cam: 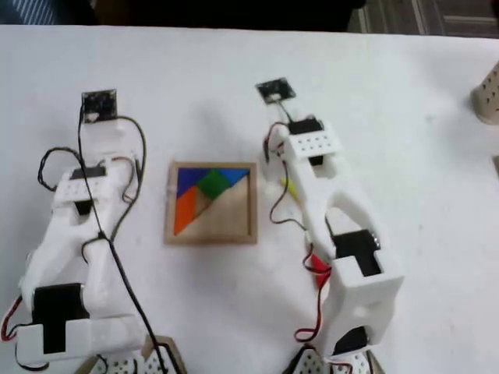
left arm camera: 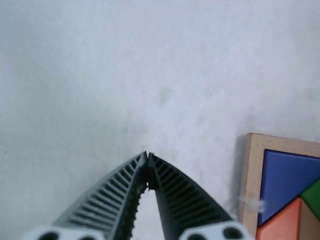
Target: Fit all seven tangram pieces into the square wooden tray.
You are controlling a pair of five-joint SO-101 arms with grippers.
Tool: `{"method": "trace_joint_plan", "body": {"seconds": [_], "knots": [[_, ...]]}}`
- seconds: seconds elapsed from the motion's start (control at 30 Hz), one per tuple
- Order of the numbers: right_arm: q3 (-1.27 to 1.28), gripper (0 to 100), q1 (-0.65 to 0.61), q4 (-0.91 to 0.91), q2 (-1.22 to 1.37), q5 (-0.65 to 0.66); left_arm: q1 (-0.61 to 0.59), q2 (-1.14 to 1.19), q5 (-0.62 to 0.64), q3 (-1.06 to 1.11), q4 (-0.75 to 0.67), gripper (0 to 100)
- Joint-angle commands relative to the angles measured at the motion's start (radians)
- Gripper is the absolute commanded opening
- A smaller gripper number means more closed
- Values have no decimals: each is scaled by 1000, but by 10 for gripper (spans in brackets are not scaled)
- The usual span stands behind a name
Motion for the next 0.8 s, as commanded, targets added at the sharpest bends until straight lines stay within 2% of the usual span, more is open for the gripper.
{"method": "trace_joint_plan", "body": {"seconds": [0.0, 0.17, 0.3, 0.6, 0.77], "knots": [[14, 360, 18, -81, -13, -14, 12, -4, -12, -3, -21, 24], [12, 360, 21, -88, 41, -23, 10, -4, -12, -3, -21, 24], [12, 359, 33, -59, 35, -98, 10, -4, -12, -3, -21, 24], [12, 358, 33, -19, 41, -114, 10, -4, -12, -3, -21, 24], [12, 358, 35, -2, 41, -190, 10, -4, -12, -3, -21, 24]]}}
